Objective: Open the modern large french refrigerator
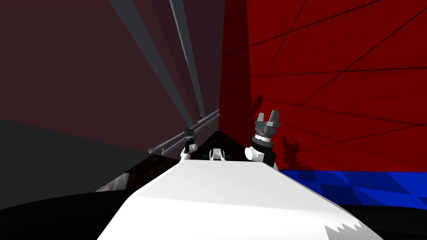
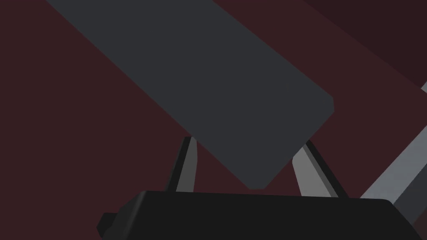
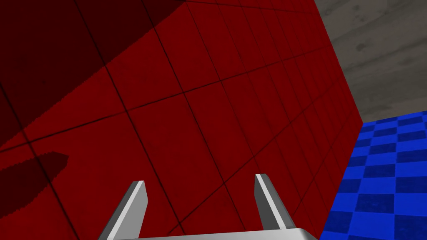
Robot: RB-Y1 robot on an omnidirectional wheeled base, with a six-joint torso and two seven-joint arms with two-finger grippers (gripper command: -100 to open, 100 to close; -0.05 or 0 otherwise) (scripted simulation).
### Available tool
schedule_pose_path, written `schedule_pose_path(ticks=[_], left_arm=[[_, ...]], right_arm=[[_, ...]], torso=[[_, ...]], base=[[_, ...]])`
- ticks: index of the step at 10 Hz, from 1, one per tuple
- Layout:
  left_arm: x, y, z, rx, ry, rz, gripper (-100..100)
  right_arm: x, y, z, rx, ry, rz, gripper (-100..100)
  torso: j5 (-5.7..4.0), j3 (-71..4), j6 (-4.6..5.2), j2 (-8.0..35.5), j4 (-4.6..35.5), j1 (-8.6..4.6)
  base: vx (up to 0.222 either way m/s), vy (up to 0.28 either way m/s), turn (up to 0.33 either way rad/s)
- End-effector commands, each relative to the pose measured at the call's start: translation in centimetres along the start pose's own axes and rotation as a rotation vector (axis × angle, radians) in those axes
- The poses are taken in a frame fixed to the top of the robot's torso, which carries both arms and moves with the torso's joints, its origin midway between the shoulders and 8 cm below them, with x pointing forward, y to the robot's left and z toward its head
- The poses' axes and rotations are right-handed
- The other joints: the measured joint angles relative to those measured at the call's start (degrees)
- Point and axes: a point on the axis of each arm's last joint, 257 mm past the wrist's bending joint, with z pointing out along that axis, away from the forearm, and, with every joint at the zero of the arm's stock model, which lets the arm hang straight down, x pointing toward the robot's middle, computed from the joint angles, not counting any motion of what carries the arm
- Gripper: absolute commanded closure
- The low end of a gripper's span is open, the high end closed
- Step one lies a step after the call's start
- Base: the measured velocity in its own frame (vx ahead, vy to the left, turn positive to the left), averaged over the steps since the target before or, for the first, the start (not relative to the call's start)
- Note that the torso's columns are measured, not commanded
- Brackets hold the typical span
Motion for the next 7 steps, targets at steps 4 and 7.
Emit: schedule_pose_path(ticks=[4, 7], left_arm=[[4.4, 2.9, 0.4, -0.090, 0.109, -0.065, 100], [5.2, 3.6, 0.4, -0.112, 0.126, -0.075, 100]], right_arm=[[0.0, 0.0, 0.0, 0.000, 0.000, 0.000, 0], [0.0, 0.0, 0.0, 0.000, 0.000, 0.000, 0]], torso=[[-0.06, -0.1, -0.07, -0.1, 0.1, 0.11], [-0.15, -0.2, 0.20, -0.2, 0.1, -0.11]], base=[[-0.239, 0.089, -0.123], [-0.177, 0.055, -0.076]])
